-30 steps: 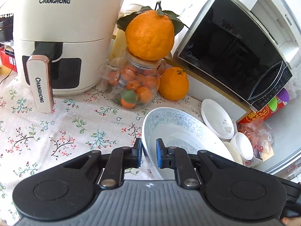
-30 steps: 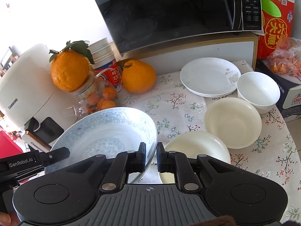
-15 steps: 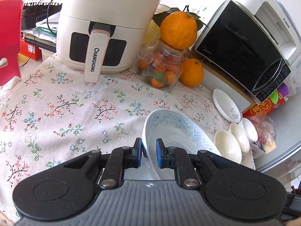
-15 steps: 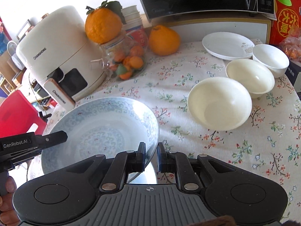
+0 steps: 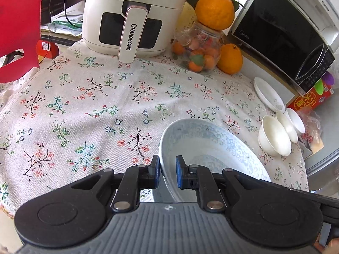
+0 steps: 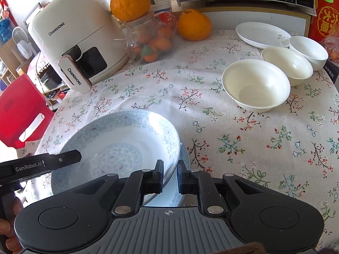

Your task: Organize plates and bowls

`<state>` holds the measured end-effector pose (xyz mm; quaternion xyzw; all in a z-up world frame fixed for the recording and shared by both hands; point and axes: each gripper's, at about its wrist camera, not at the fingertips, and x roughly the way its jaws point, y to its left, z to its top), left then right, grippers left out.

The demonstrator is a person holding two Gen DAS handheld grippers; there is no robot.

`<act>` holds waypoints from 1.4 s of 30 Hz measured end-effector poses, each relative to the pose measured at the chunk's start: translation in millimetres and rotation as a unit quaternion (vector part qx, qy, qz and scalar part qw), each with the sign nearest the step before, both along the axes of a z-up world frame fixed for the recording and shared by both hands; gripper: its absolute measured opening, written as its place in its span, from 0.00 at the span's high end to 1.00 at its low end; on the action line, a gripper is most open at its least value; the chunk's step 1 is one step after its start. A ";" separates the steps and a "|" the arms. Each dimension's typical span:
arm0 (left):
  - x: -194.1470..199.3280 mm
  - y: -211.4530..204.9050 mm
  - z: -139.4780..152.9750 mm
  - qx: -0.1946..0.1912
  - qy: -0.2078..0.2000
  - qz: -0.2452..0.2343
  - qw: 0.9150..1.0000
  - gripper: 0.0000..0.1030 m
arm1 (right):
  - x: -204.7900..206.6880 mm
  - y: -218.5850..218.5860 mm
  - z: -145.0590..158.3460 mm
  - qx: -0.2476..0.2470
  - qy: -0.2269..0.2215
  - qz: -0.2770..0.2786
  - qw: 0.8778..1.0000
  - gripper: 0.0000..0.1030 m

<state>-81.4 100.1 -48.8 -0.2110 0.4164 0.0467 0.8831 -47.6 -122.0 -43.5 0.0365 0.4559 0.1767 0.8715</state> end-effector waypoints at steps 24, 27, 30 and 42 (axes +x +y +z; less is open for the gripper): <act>-6.8 -22.4 -17.5 0.072 0.041 -0.011 0.997 0.83 | -21.4 32.6 -9.4 -0.128 -0.055 0.038 0.990 0.83; -6.8 -23.4 -18.3 0.074 0.044 -0.011 0.996 0.83 | -21.8 33.9 -10.2 -0.136 -0.058 0.040 0.988 0.83; -7.8 -24.6 -18.9 0.079 0.047 -0.014 0.996 0.83 | -22.5 35.3 -11.7 -0.146 -0.060 0.042 0.987 0.83; -6.8 -31.0 -20.0 0.101 0.052 -0.016 0.993 0.83 | -21.9 38.4 -17.5 -0.166 -0.055 0.043 0.984 0.83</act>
